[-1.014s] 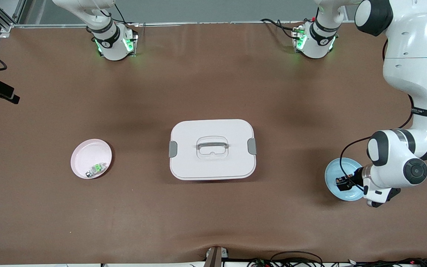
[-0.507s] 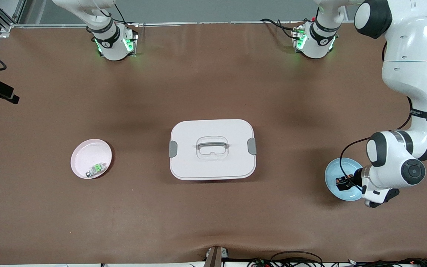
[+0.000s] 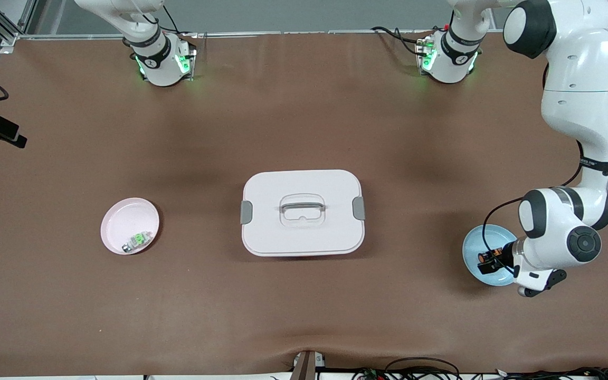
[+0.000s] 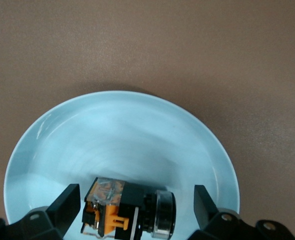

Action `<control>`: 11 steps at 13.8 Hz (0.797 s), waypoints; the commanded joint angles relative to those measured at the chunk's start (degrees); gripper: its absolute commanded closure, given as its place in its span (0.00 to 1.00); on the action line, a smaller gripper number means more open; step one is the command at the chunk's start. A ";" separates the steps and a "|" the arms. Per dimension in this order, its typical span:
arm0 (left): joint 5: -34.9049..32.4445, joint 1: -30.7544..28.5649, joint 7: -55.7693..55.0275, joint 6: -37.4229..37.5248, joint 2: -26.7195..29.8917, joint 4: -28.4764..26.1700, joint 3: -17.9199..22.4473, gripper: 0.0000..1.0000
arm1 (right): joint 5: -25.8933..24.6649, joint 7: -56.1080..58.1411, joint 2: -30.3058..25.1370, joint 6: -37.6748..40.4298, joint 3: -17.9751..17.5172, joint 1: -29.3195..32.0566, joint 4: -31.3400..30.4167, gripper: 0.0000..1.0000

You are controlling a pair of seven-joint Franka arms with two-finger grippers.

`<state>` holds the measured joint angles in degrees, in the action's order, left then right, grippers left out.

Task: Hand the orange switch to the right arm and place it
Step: 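Lower the left gripper around the orange switch and close it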

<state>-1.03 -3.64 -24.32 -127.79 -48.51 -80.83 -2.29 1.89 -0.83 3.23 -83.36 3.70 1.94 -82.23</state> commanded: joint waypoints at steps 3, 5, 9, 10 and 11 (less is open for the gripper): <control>-0.90 0.13 -0.65 -0.71 -0.36 0.32 0.27 0.00 | -0.04 -0.49 -0.33 -0.22 -0.45 0.78 -0.13 0.00; -0.81 0.30 -0.65 -0.80 -0.36 -0.12 0.27 0.00 | -0.04 -0.49 -0.33 -0.22 -0.45 0.78 -0.13 0.00; -1.08 1.35 -3.19 -0.80 -0.27 -0.21 0.27 0.00 | -0.04 -0.49 -0.24 -0.22 -0.45 0.78 -0.13 0.00; -1.08 1.27 -3.19 -0.80 -0.27 -0.29 0.27 0.00 | -0.04 -0.49 -0.24 -0.22 -0.45 0.78 -0.13 0.00; -1.08 1.27 -3.19 -0.80 -0.27 -0.21 0.27 0.00 | -0.04 -0.49 -0.33 -0.22 -0.45 0.70 -0.13 0.00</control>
<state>-1.03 -2.86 -26.27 -127.97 -48.56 -81.17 -2.34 1.89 -0.83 3.23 -83.37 3.71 2.03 -82.23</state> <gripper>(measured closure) 0.000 0.000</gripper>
